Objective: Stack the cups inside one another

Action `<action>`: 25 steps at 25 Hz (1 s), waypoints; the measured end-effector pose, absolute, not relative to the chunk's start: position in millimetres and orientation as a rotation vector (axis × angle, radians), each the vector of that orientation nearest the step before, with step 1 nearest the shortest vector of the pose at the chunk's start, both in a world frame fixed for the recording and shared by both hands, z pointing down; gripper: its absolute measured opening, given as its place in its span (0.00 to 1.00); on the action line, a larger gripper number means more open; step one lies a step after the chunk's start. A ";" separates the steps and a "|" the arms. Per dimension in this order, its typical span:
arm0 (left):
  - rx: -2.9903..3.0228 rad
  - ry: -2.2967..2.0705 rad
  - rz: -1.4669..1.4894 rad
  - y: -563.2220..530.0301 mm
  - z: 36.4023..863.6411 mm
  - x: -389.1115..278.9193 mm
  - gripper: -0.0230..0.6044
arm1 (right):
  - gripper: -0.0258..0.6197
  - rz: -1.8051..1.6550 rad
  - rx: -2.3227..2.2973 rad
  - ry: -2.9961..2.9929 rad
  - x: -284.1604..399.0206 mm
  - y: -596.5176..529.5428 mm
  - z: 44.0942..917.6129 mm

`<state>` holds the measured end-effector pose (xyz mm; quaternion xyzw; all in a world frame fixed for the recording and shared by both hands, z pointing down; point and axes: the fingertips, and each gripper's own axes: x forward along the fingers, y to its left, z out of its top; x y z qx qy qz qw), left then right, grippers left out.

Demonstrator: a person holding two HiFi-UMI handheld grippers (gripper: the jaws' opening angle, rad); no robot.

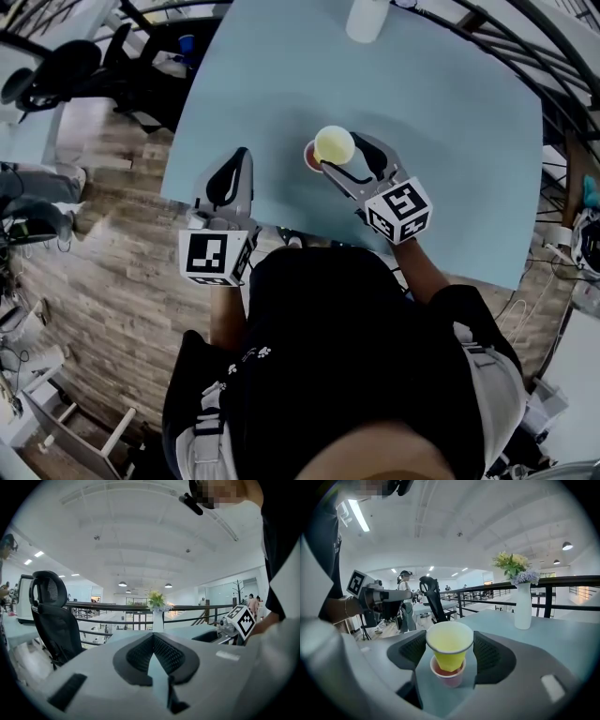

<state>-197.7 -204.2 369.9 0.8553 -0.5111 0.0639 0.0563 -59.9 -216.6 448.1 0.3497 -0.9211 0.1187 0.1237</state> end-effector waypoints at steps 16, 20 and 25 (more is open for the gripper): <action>2.580 -1.565 0.208 -198.6 372.4 -210.4 0.01 | 0.55 0.348 0.984 -2.582 -70.4 -213.7 492.3; 2.576 -1.571 0.207 -197.4 372.0 -216.4 0.01 | 0.55 0.337 0.979 -2.557 -74.2 -213.5 500.8; 2.577 -1.576 0.207 -197.1 372.7 -221.5 0.01 | 0.55 0.329 0.980 -2.529 -75.7 -214.0 510.8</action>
